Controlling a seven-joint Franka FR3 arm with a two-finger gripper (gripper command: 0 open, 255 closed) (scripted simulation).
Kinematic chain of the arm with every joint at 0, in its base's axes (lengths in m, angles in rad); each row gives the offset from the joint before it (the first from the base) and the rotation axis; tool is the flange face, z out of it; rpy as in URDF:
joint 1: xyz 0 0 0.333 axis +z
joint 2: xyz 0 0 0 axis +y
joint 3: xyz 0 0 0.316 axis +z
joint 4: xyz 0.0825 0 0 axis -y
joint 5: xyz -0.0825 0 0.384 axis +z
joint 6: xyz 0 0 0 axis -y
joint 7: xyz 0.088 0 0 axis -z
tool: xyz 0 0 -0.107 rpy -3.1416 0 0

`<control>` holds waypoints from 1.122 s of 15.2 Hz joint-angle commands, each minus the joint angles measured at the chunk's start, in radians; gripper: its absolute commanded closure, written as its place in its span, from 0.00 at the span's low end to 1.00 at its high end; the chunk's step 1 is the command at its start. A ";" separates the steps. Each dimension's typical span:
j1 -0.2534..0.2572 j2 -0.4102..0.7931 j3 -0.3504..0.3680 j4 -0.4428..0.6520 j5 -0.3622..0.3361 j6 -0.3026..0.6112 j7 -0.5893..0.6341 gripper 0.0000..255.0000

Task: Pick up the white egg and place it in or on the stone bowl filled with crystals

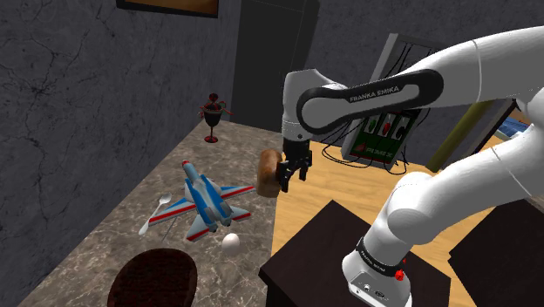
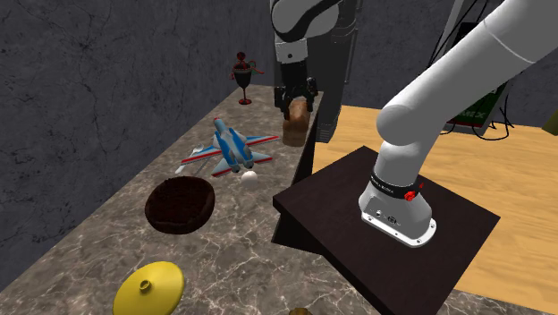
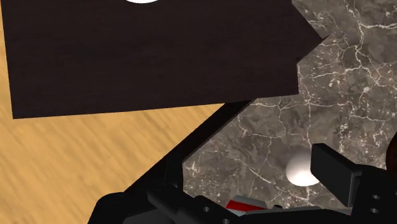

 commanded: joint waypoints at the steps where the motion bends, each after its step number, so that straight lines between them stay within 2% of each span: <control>1: 0.008 0.061 0.036 -0.010 0.014 0.079 0.047 0.00; 5: 0.016 0.211 0.107 0.011 0.017 0.218 0.149 0.00; 9: 0.017 0.381 0.168 0.058 -0.022 0.346 0.268 0.00; 13: 0.023 0.565 0.202 0.131 -0.114 0.452 0.412 0.00; 17: 0.062 0.750 0.190 0.228 -0.234 0.525 0.564 0.00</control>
